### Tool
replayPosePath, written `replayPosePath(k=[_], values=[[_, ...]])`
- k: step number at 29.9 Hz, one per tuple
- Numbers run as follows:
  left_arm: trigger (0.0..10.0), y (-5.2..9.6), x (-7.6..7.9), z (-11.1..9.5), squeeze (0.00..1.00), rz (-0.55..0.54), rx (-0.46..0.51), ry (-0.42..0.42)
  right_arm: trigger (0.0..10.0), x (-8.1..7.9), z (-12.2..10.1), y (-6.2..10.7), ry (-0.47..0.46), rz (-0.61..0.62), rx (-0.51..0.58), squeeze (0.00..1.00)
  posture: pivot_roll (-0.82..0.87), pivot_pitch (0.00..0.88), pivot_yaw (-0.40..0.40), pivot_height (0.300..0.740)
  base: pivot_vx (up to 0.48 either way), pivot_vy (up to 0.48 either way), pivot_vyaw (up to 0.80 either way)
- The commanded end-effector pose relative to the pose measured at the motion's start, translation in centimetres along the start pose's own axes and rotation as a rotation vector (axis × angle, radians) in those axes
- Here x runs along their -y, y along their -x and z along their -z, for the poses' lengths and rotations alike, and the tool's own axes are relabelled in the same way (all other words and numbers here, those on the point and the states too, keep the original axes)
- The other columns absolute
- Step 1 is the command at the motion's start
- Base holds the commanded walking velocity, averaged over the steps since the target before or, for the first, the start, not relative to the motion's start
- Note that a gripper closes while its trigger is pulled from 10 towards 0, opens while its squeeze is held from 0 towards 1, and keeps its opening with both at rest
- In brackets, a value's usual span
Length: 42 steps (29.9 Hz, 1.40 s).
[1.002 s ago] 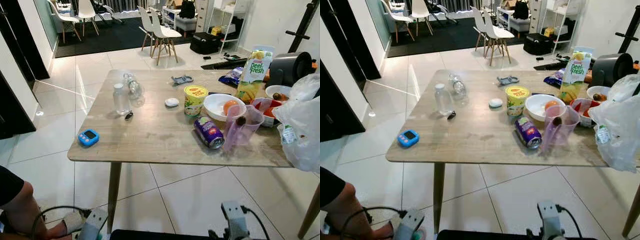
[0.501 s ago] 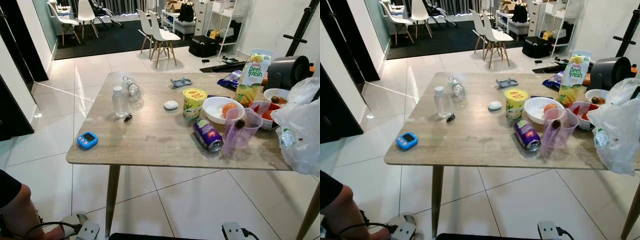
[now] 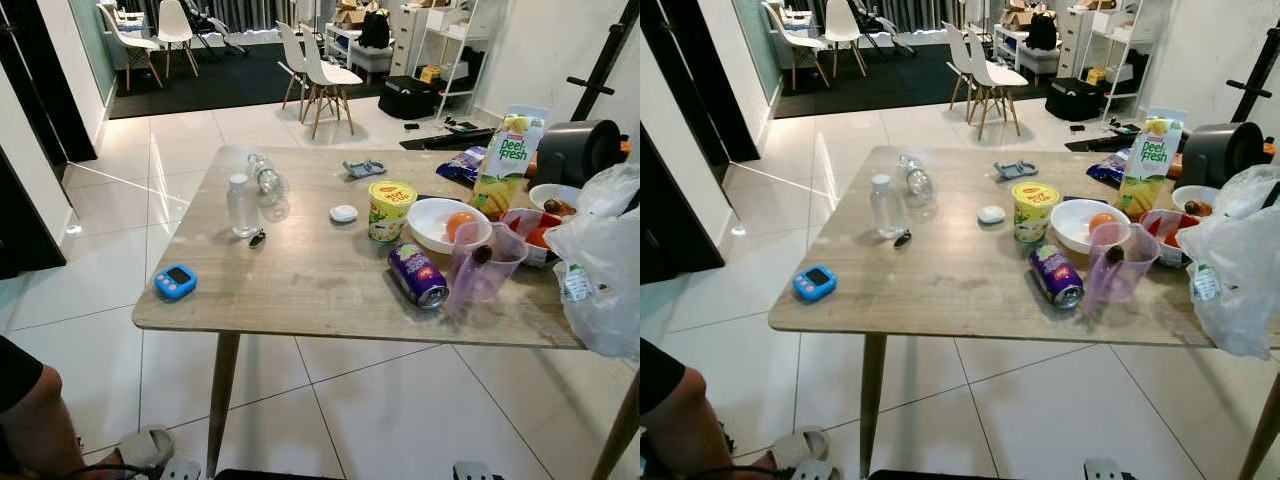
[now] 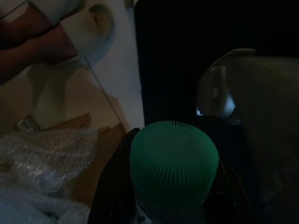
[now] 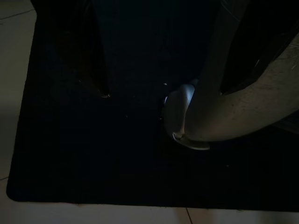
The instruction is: Restocking fridge
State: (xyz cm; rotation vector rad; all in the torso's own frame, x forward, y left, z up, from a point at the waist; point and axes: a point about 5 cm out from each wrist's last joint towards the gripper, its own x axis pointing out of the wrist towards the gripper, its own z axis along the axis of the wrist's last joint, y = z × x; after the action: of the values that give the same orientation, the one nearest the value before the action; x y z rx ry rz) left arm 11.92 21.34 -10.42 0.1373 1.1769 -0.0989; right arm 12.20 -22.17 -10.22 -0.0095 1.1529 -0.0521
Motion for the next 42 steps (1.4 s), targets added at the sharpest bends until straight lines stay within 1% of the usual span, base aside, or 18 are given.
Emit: replayPosePath(k=[1, 6, 10, 22, 35, 42], values=[[10.0, 0.0, 0.1, 0.4, 0.0, -0.006, -0.025, -0.006, 10.0, -0.4, -0.3, -0.1, 0.006, -0.004, 0.002, 0.0, 0.1, 0.0, -0.014, 0.74, 0.0, 0.0, 0.0], [10.0, 0.0, 0.1, 0.5, 0.0, -0.008, -0.026, 0.009, 10.0, -0.5, -0.8, -0.2, 0.0, -0.008, 0.013, 0.0, 0.1, 0.0, -0.014, 0.74, 0.0, 0.0, -0.72], [10.0, 0.0, 0.1, 0.8, 0.0, -0.009, -0.037, 0.007, 10.0, -0.2, -0.3, -0.1, 0.005, 0.0, -0.001, 0.0, 0.1, 0.0, -0.008, 0.74, 0.0, 0.0, -0.8], [10.0, 0.2, 0.0, 1.8, 0.0, -0.007, -0.064, -0.01, 10.0, -0.4, 0.0, -0.1, -0.004, -0.003, -0.008, 0.0, 0.11, 0.0, 0.002, 0.74, 0.0, 0.0, -0.8], [10.0, 0.2, 0.1, 1.7, 0.0, 0.005, -0.055, -0.022, 10.0, -0.7, -0.4, -0.2, -0.015, -0.008, 0.001, 0.0, 0.12, 0.0, 0.007, 0.74, 0.0, 0.0, -0.8], [10.0, 0.2, 0.0, 1.7, 0.0, 0.011, -0.055, -0.049, 10.0, -0.8, 0.0, -0.1, -0.023, -0.009, -0.008, 0.0, 0.12, 0.0, 0.014, 0.74, 0.0, 0.0, -0.8]])
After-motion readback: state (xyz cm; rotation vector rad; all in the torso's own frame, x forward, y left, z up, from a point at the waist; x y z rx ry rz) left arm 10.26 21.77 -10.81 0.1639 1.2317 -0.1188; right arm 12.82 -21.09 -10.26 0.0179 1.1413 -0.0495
